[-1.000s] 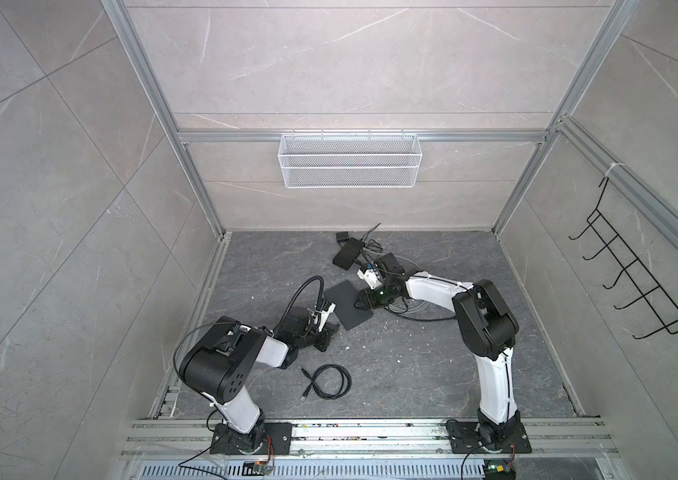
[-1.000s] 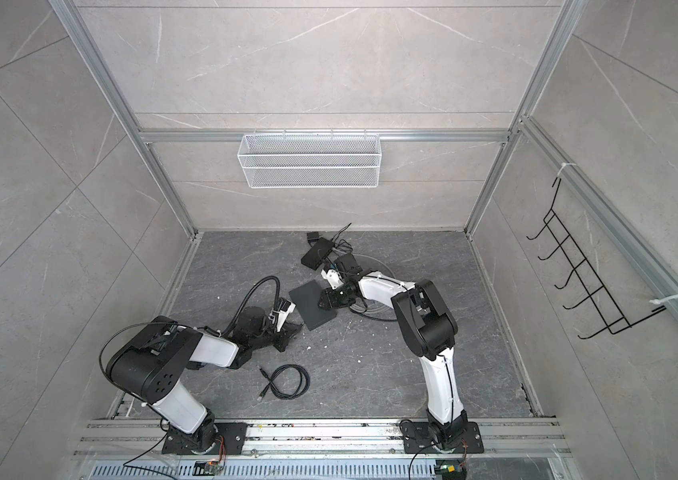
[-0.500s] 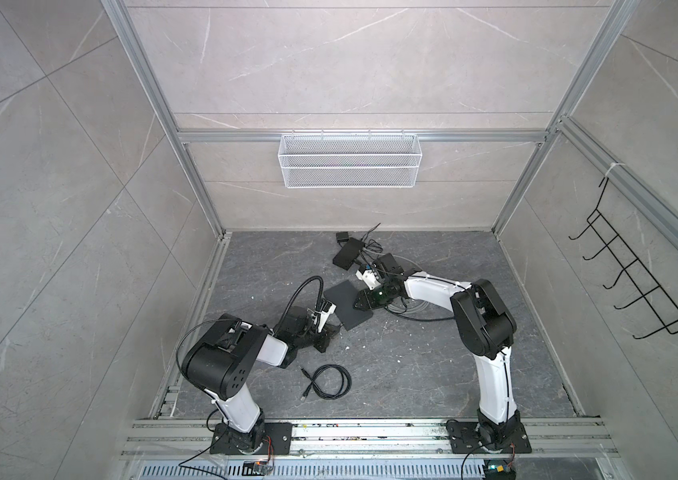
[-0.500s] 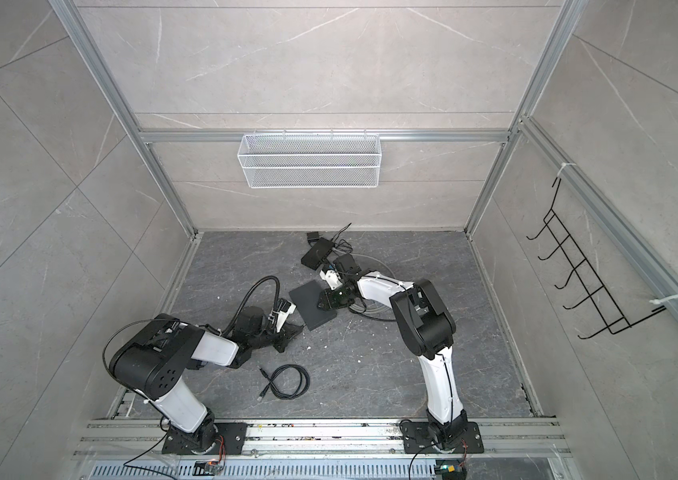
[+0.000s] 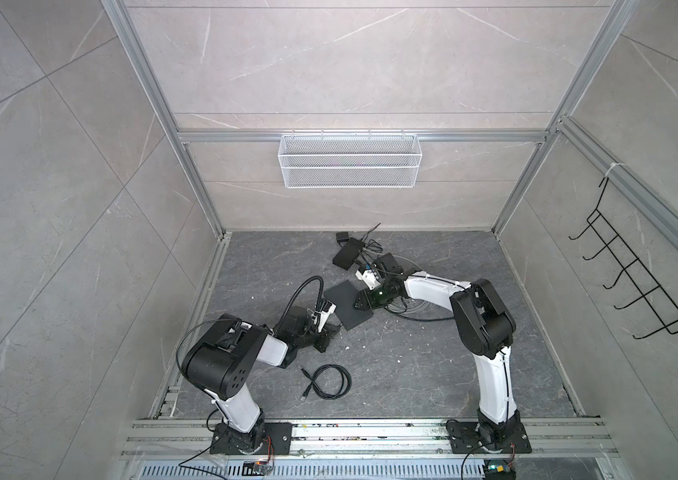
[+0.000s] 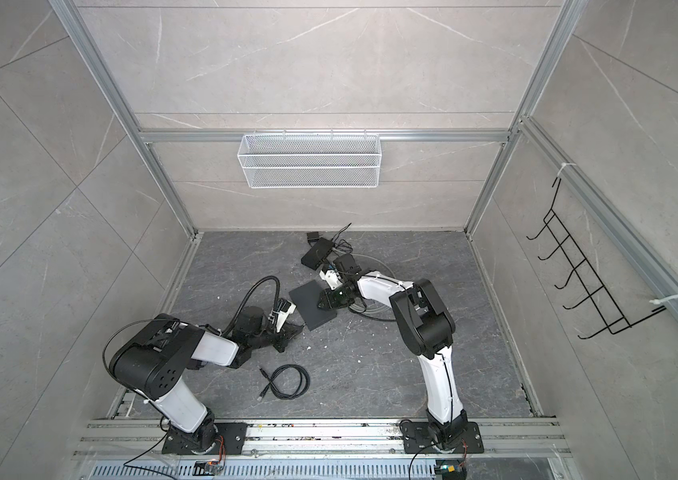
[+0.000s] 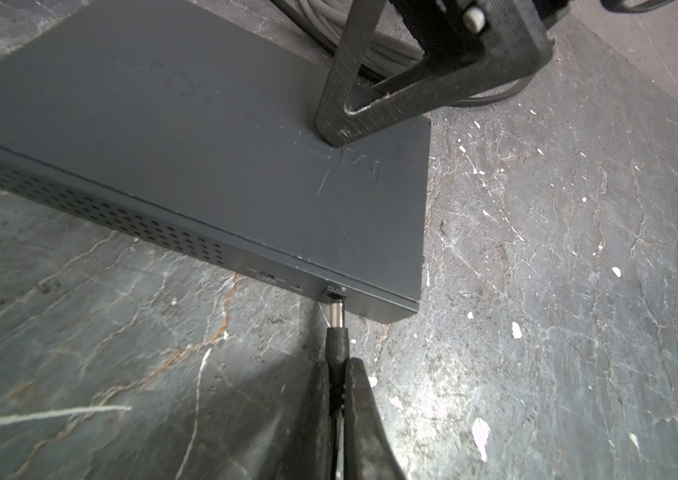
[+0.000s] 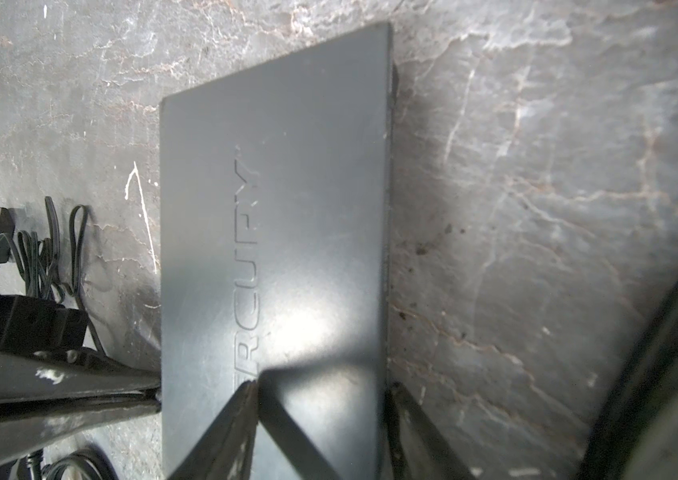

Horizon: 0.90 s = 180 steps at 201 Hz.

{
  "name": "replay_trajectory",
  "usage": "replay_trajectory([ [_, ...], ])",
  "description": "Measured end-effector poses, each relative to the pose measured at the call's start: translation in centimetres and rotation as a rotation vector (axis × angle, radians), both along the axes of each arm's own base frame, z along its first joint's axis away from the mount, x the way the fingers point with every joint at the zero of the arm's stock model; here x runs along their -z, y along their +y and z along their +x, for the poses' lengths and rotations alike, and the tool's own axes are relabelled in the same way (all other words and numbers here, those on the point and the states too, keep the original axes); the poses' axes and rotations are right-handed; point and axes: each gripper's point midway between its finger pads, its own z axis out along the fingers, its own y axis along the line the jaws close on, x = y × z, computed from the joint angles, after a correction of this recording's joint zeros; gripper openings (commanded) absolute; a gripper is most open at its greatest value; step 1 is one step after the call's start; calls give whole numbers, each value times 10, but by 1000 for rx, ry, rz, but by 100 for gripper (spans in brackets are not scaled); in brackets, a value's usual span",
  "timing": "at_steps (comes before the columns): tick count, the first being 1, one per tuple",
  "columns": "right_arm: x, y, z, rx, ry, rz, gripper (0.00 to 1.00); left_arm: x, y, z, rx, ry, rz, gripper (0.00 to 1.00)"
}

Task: Insert the plug into the switch port
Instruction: 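Press the plug fully into the port with left gripper while right steadies switch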

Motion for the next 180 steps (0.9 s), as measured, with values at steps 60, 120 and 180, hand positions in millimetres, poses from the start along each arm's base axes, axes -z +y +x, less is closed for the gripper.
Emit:
replay_trajectory([
  [60, 0, -1, 1, -7, -9, -1, 50, 2, -1, 4, 1, -12, -12, 0],
  [120, 0, -1, 2, -17, -13, -1, 50, 1, 0, 6, -3, -24, -18, 0],
  [180, 0, 1, 1, -27, -10, 8, 49, 0, -5, 5, 24, -12, -34, 0],
])
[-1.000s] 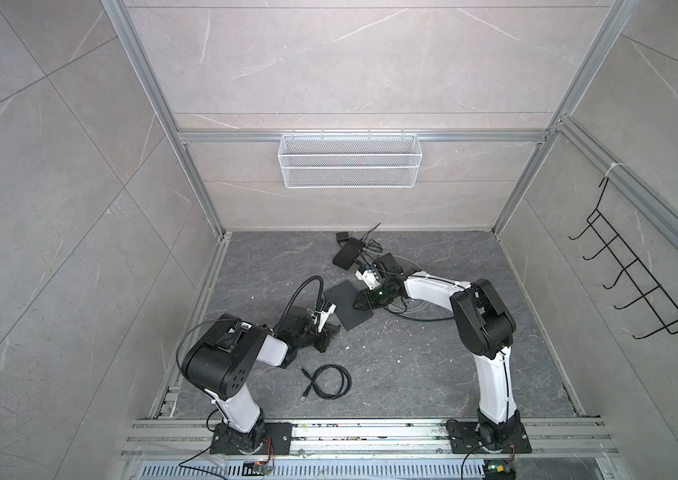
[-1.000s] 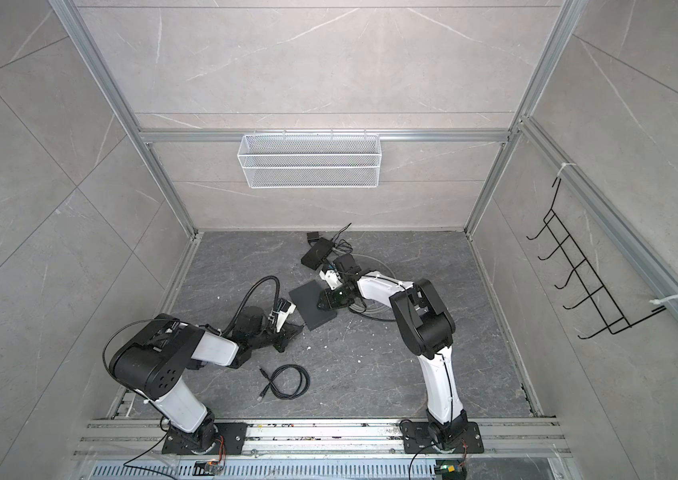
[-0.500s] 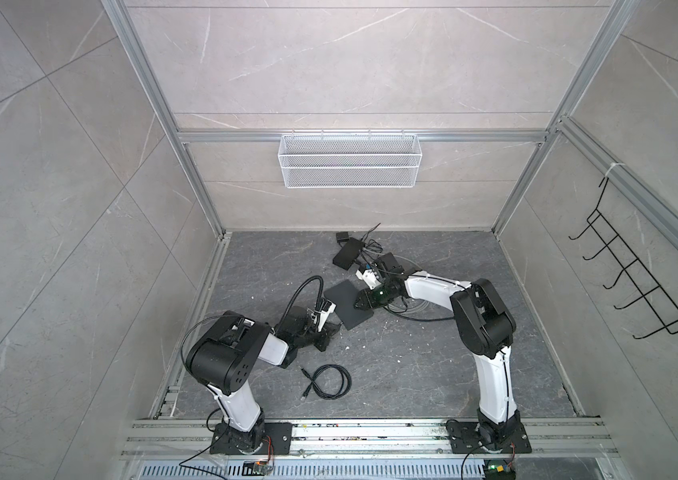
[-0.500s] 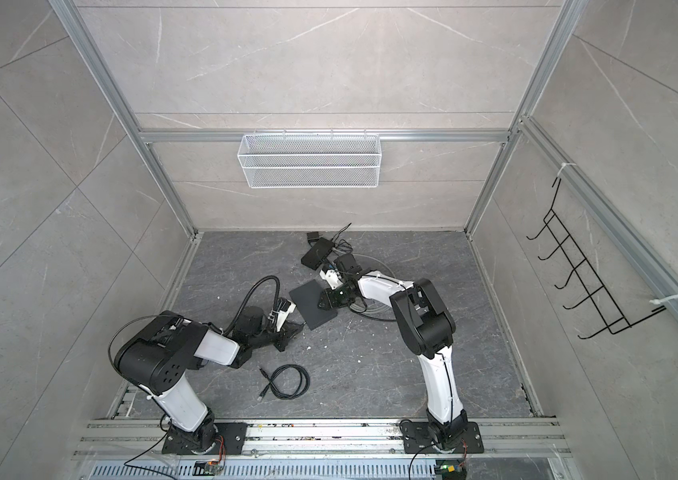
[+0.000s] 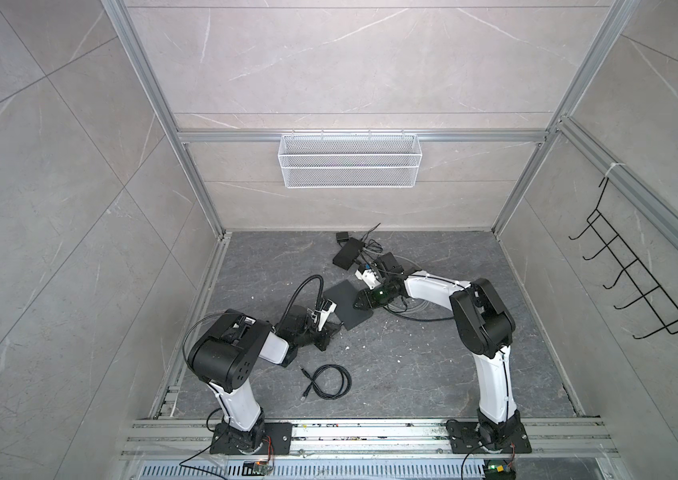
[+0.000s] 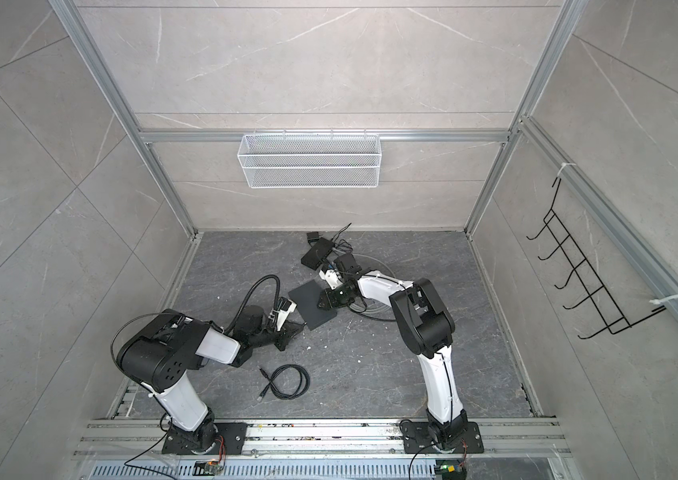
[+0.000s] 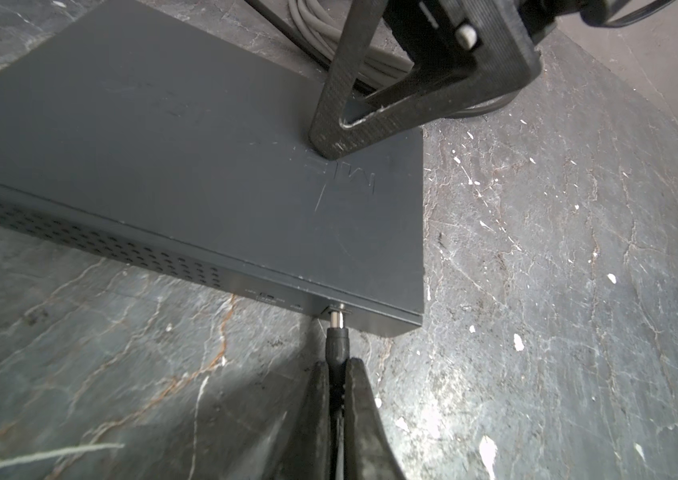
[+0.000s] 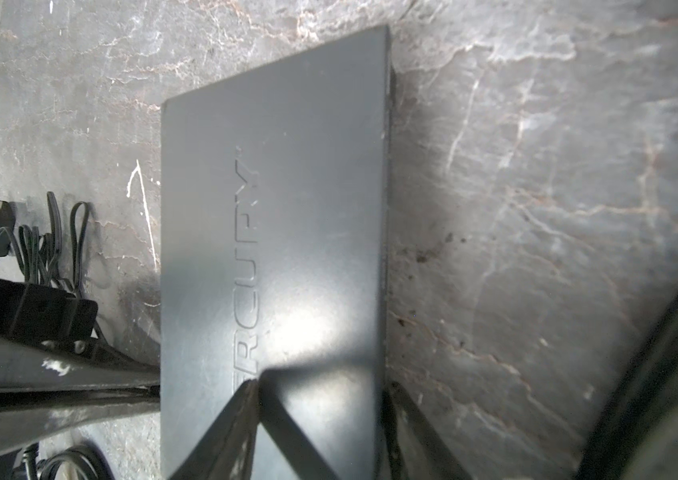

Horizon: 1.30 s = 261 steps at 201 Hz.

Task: Insert the plug into the switch port
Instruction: 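Press the plug fully into the port with left gripper while right steadies switch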

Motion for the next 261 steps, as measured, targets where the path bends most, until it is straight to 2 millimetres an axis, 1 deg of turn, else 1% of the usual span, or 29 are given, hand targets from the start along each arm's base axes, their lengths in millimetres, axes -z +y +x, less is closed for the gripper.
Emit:
replay_trajectory([
  [83, -1, 1, -1, -34, -20, 4, 47, 2, 0, 3, 10, 5, -1, 0],
  [146, -2, 3, 4, -83, -85, 2, 46, 0, -7, 5, 51, 26, -1, 0],
  [200, -1, 3, 5, -81, -96, 0, 46, 1, -7, 7, 44, 46, 5, 0],
  [261, -1, 3, 4, -39, -129, 64, 45, 2, -8, 7, 10, 37, -25, 0],
])
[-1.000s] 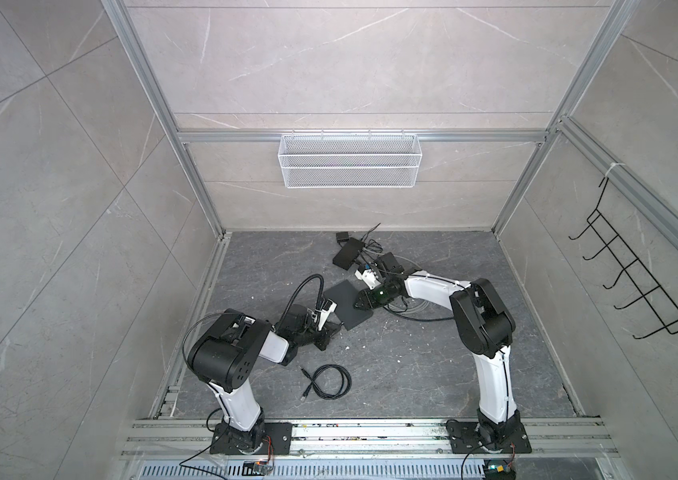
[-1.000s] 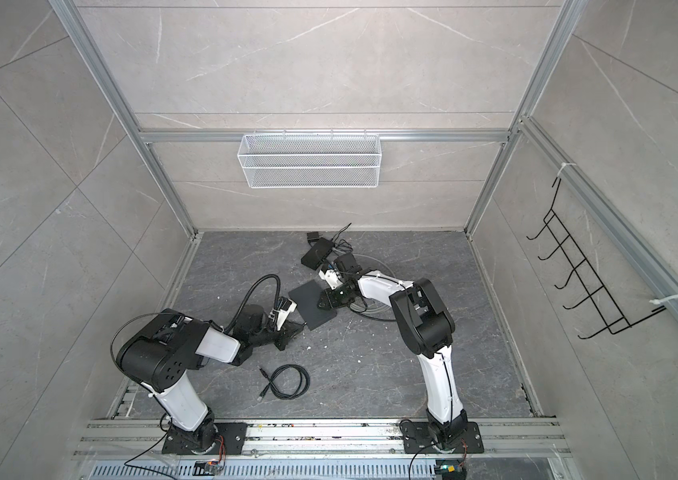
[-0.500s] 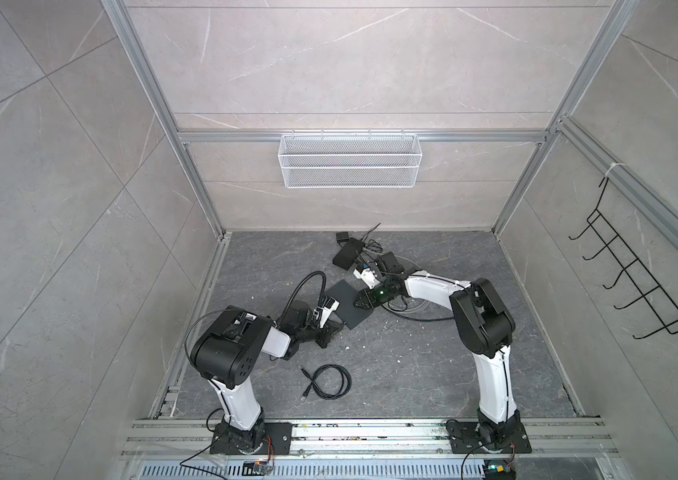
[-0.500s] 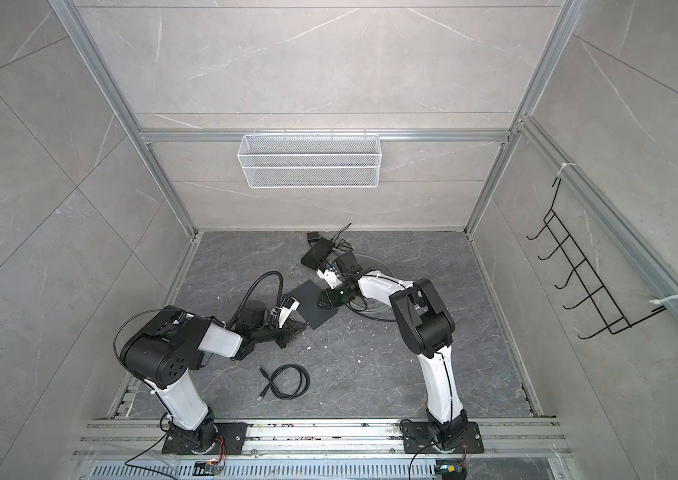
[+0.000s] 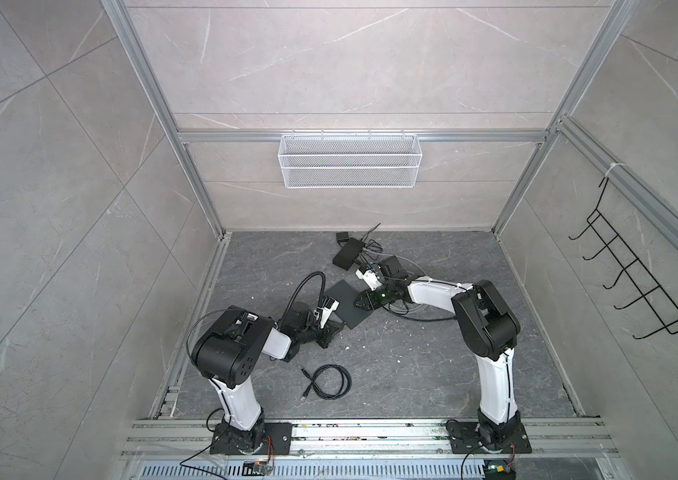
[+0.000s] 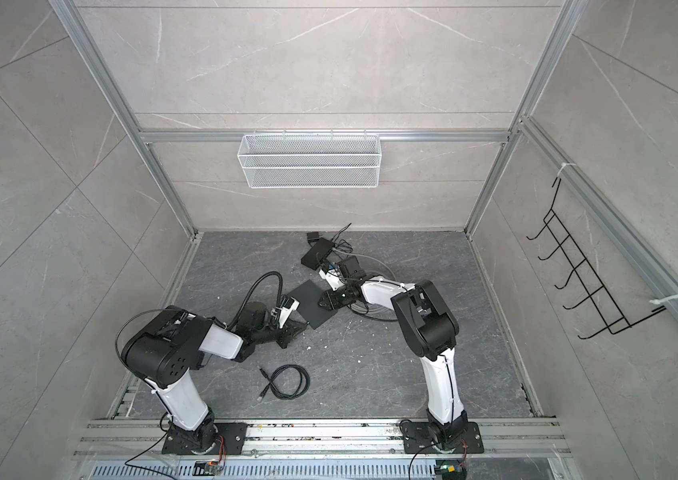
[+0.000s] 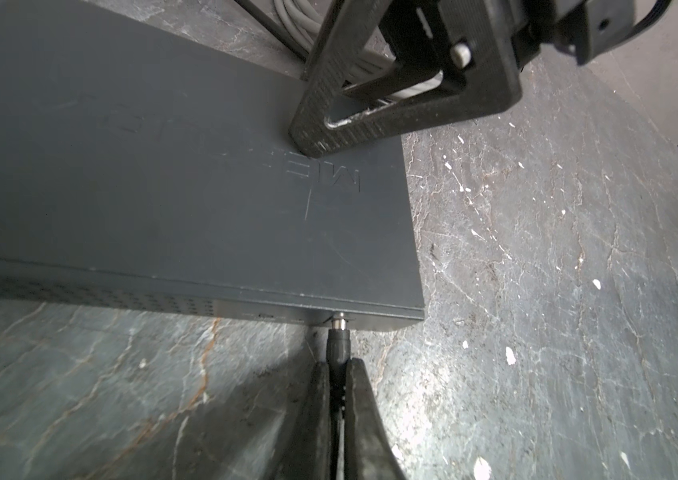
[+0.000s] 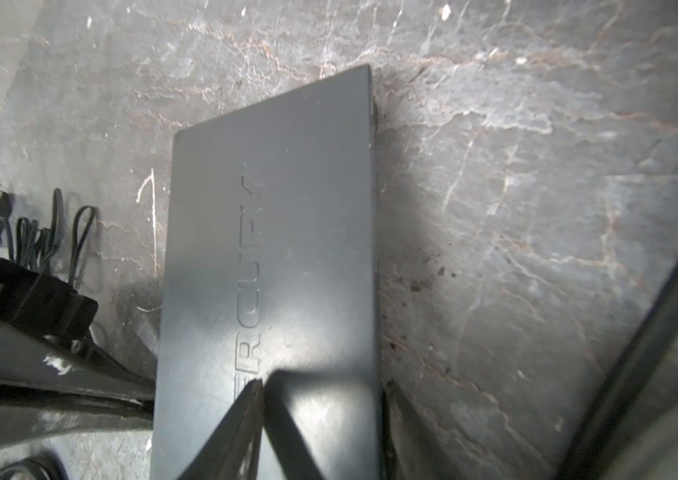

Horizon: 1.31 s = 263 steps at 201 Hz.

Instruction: Insert the plug into the switch port

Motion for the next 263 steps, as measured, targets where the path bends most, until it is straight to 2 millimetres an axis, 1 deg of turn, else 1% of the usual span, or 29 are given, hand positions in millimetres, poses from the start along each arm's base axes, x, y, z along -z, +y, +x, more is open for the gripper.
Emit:
replay_trajectory([
  [41, -1, -1, 0, -2, -14, 30, 44, 0, -1, 1, -7, 5, -20, 0],
  [67, -1, -1, -1, -4, -27, 43, 41, 0, -1, 1, -16, 18, -27, 0],
  [103, -1, -2, -2, -4, -51, 58, 41, -1, -1, 1, -38, 44, -44, 0],
  [141, -3, -2, -3, -3, -73, 81, 40, 0, -1, 1, -48, 34, -51, 0],
  [176, -4, -2, -5, -18, -79, 80, 38, -1, -2, 2, -51, 22, -64, 0],
  [263, -6, -1, -7, -51, -104, 76, 38, -1, -2, 2, -54, 21, -72, 0],
])
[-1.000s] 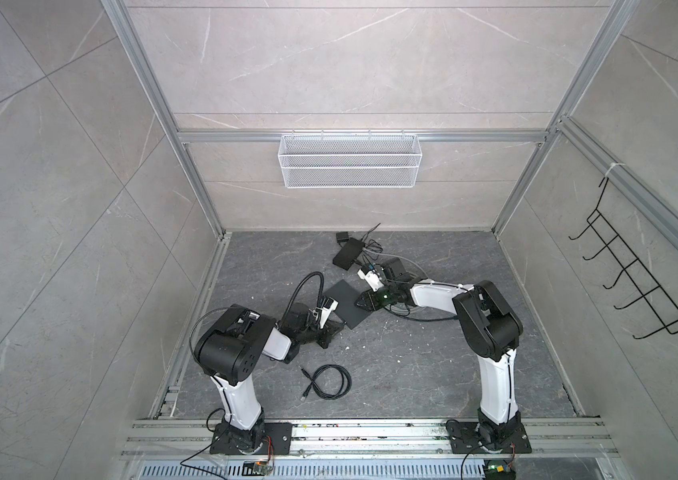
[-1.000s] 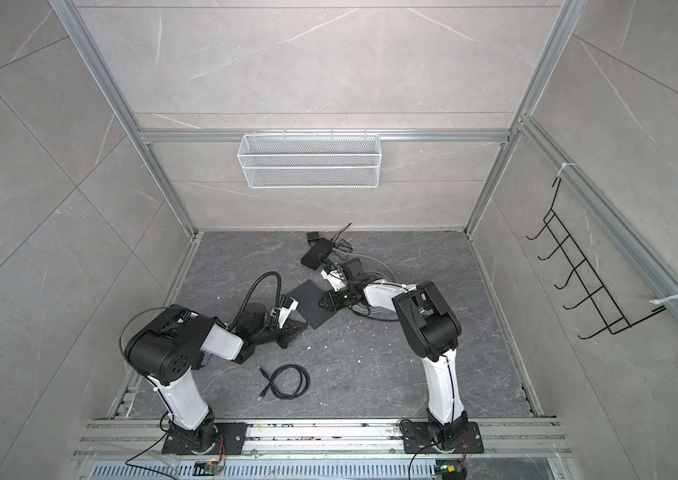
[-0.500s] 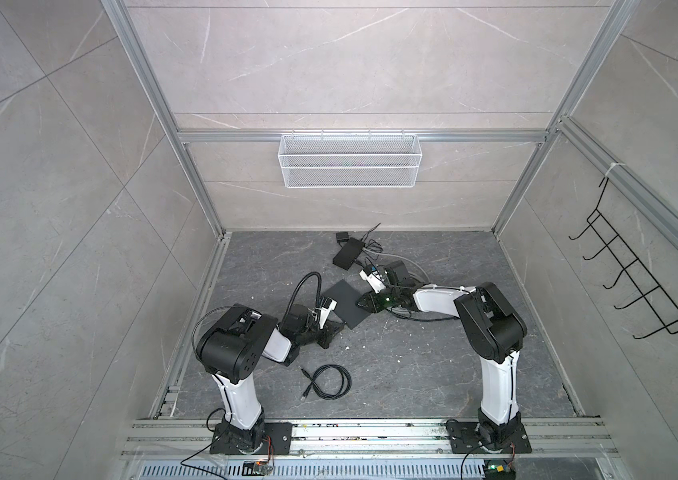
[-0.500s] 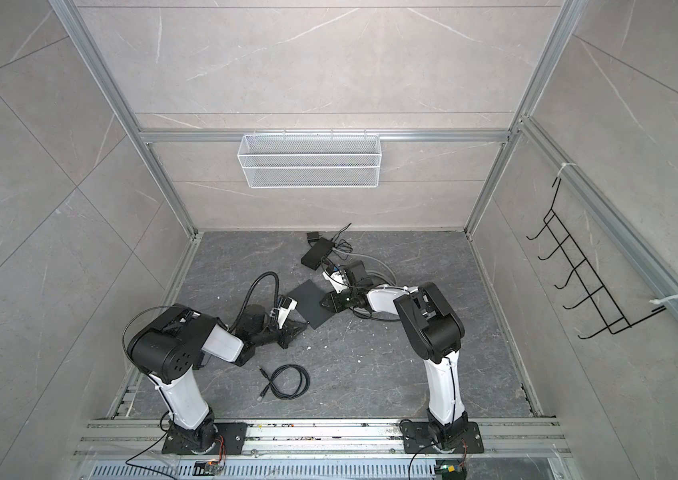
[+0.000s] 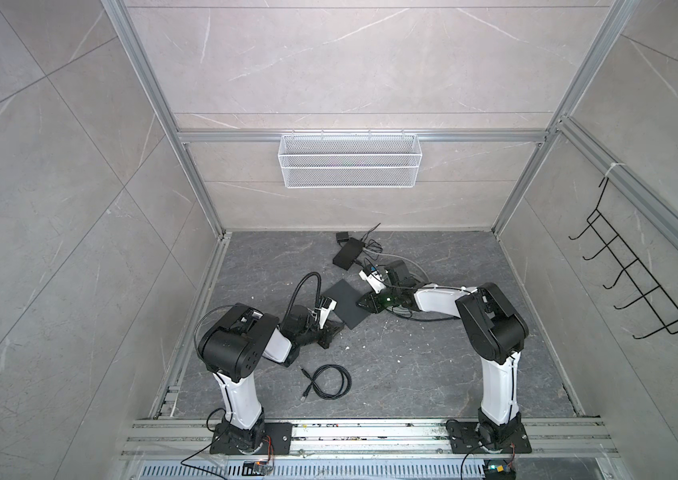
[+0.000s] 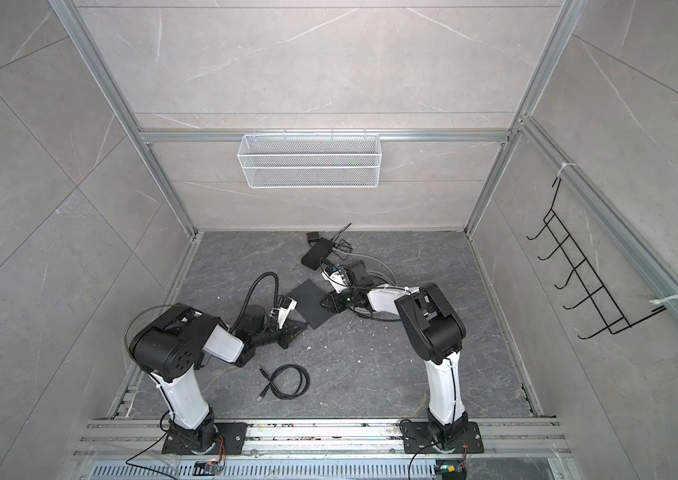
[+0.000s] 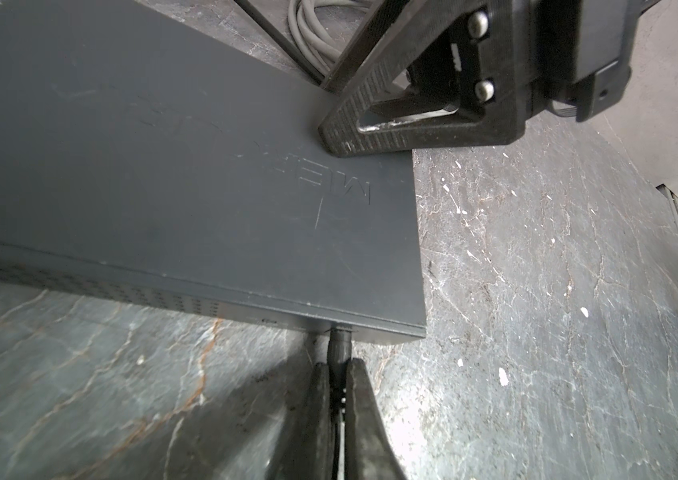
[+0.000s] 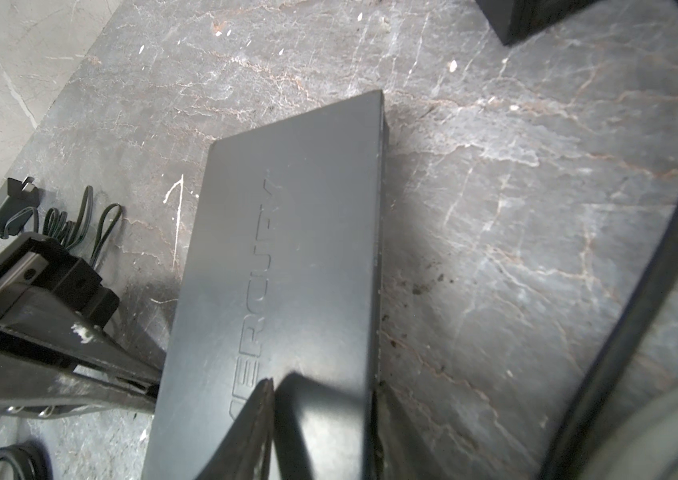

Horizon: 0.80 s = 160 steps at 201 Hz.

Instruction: Insert the plug into the switch port

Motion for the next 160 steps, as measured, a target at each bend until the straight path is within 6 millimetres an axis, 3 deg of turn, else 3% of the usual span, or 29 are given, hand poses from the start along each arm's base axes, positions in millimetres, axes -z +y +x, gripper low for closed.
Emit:
replay_trajectory([
  [78, -2, 0, 3, 84, 83, 8, 44, 0, 5, 3, -23, 39, 6, 0],
  [112, -4, 4, 4, 203, 193, 45, 45, -1, 16, 12, -65, 115, 66, 25],
  [133, 0, 10, -8, 238, 284, 48, 46, -4, 39, 32, -166, 107, 136, 31],
  [160, 3, 34, -48, 181, 425, 63, 48, -11, 72, 63, -312, 74, 208, 33],
])
